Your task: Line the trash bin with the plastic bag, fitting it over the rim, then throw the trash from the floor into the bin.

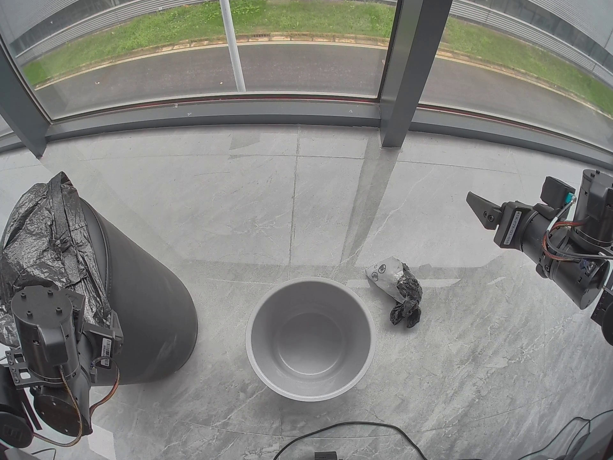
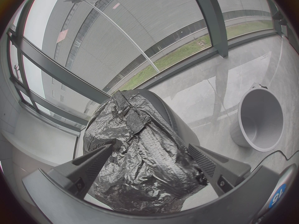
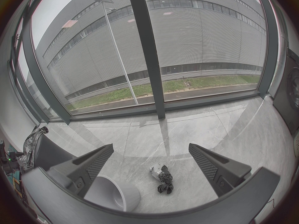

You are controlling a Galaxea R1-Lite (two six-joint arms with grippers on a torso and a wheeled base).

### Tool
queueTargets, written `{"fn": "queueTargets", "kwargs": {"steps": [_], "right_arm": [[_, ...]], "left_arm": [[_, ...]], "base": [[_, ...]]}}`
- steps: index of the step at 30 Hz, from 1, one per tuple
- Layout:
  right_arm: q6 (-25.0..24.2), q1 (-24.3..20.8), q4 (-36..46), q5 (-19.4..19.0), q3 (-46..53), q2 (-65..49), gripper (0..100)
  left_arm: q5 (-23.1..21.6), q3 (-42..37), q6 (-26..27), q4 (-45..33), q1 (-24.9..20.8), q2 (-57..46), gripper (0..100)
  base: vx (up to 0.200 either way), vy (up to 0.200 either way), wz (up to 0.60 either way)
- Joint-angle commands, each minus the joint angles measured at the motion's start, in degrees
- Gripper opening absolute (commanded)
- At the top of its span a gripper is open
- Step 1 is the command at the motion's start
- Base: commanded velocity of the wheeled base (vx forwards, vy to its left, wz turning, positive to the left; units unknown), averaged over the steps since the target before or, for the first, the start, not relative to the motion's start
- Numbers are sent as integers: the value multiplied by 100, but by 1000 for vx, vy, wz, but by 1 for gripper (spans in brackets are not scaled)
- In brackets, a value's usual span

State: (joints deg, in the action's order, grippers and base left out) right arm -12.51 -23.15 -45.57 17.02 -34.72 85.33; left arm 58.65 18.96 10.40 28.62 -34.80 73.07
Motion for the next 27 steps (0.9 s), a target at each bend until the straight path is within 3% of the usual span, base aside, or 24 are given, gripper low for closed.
{"fn": "queueTargets", "kwargs": {"steps": [1, 10, 19, 27], "right_arm": [[3, 3, -5, 3, 0, -8, 100], [3, 39, -5, 3, 0, -8, 100], [3, 47, -5, 3, 0, -8, 100], [3, 91, -5, 3, 0, 1, 100]], "left_arm": [[68, -6, -3, 3, 70, -100, 100], [200, -68, -20, 3, 141, -232, 100], [182, -164, 6, -23, 571, -214, 100], [182, -199, 6, -314, 571, -223, 100]], "base": [[0, 0, 0], [0, 0, 0], [0, 0, 0], [0, 0, 0]]}}
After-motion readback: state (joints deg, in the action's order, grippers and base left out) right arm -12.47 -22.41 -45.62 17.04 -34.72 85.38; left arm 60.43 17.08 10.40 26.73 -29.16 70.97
